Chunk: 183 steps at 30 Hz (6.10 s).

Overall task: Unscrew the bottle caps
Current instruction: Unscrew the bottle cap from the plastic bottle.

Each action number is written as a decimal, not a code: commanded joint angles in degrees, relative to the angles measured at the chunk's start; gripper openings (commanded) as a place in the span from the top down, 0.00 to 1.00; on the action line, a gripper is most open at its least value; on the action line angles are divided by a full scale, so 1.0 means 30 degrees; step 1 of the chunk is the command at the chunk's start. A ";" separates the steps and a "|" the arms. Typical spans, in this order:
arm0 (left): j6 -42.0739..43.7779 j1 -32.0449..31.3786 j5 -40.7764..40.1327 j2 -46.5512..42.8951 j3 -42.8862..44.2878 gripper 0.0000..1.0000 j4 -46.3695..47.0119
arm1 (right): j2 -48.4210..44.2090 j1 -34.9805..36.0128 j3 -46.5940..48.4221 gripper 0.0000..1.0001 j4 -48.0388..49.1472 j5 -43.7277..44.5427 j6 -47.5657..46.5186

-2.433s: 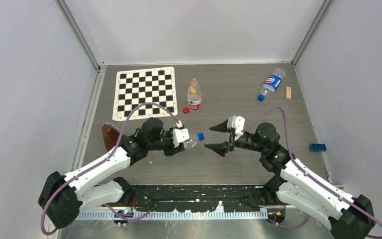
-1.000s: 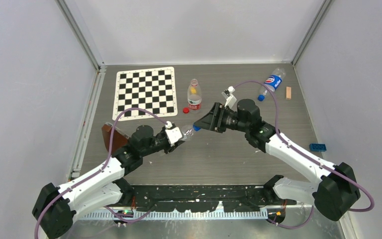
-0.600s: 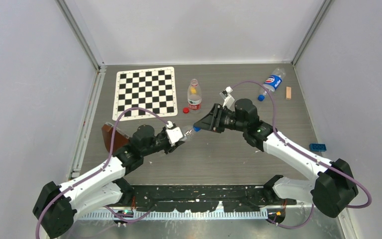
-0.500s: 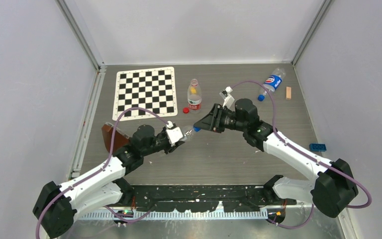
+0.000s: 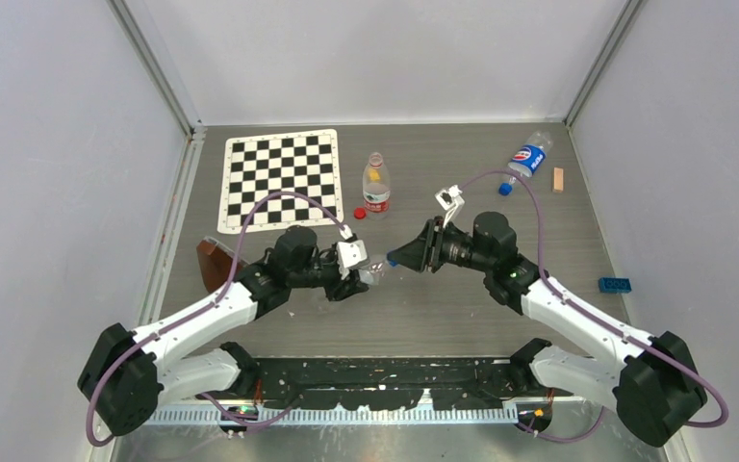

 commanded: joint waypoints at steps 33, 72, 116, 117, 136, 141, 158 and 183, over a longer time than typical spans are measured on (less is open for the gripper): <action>0.0085 0.0443 -0.0680 -0.3311 -0.1172 0.95 0.1805 | -0.5653 0.0518 0.0434 0.23 -0.1658 0.1840 -0.1052; 0.0889 -0.0656 -0.3563 -0.3545 -0.1374 0.97 0.2489 | 0.1064 0.0488 0.3457 0.52 -0.1172 0.0091 0.3691; -0.0965 -0.0304 0.6133 -0.2652 0.0557 0.97 0.0440 | -0.2408 0.0867 -0.2314 0.55 0.4620 -0.5378 -0.3751; -0.0828 -0.0304 0.5558 -0.2742 0.0522 0.97 0.0440 | -0.2564 0.0868 -0.2155 0.50 0.4440 -0.5097 -0.3675; -0.0085 -0.0813 -0.3284 -0.3808 -0.1140 0.98 0.2561 | -0.4757 0.0868 0.1912 0.21 -0.4061 0.3248 -0.0024; 0.0425 -0.1221 -0.4449 -0.4158 -0.1561 0.99 0.3149 | -0.2651 0.0869 0.3342 0.25 -0.5027 0.3205 0.1617; 0.0899 -0.1797 -0.4649 -0.3214 -0.0820 0.99 0.2331 | -0.0202 0.0876 0.3133 0.39 -0.1909 0.1805 0.2423; -0.1215 -0.1580 -0.2179 -0.1181 0.1018 0.98 0.0616 | -0.0315 0.0869 0.1487 0.75 -0.0236 -0.3520 -0.0792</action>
